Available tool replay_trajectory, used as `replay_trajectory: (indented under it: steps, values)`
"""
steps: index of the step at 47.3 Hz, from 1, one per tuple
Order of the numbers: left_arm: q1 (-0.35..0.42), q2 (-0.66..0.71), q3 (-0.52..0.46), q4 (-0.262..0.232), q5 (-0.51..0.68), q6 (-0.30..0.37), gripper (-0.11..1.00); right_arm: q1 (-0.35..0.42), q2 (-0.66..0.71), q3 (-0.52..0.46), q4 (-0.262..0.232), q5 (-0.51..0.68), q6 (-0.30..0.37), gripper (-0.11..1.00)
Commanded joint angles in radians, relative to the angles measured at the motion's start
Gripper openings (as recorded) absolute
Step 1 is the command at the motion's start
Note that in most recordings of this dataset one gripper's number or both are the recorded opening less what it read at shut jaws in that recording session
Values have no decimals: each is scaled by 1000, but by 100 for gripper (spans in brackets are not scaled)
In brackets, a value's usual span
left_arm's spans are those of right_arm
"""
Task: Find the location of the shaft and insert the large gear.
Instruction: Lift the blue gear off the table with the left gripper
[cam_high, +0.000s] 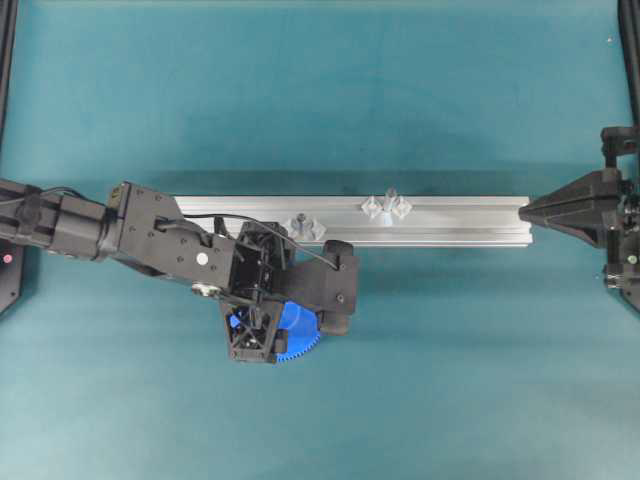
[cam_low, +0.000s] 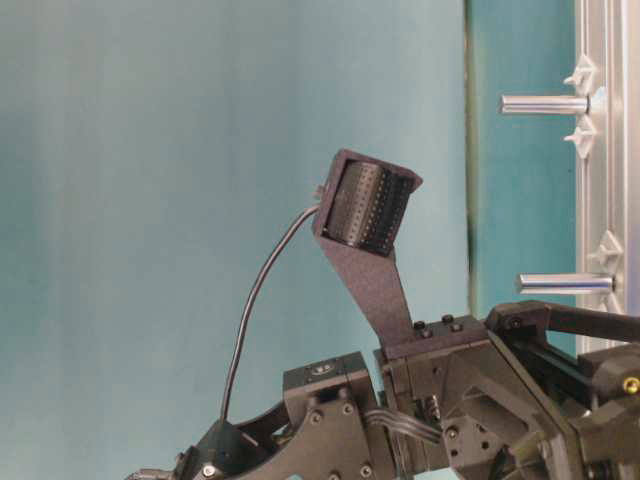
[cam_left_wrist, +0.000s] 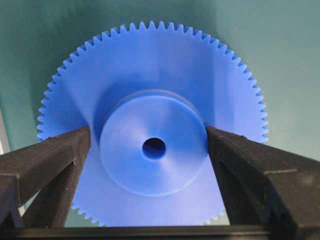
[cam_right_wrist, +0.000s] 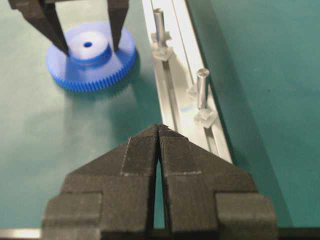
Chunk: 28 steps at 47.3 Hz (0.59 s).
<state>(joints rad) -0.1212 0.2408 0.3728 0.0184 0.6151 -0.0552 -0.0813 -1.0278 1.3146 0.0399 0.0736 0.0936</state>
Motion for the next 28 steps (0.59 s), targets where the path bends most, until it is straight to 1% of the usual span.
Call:
replay_trajectory:
  steps: [1,10,13,17,28]
  values:
    - [3,-6,-6,3,8,-9,94,-2,5,-9,2,-5,9,1]
    - [2,8,-8,3,55,-34,92,-2,3,-9,2,-6,9,1]
    - [2,8,-11,3,80,-37,85,-2,3,-8,2,-9,9,1]
    - [0,2,-11,3,103,-35,71,-2,-2,-8,2,-9,9,1]
    - [0,-2,-25,3,118,-34,70,-3,-14,-5,2,-5,9,1]
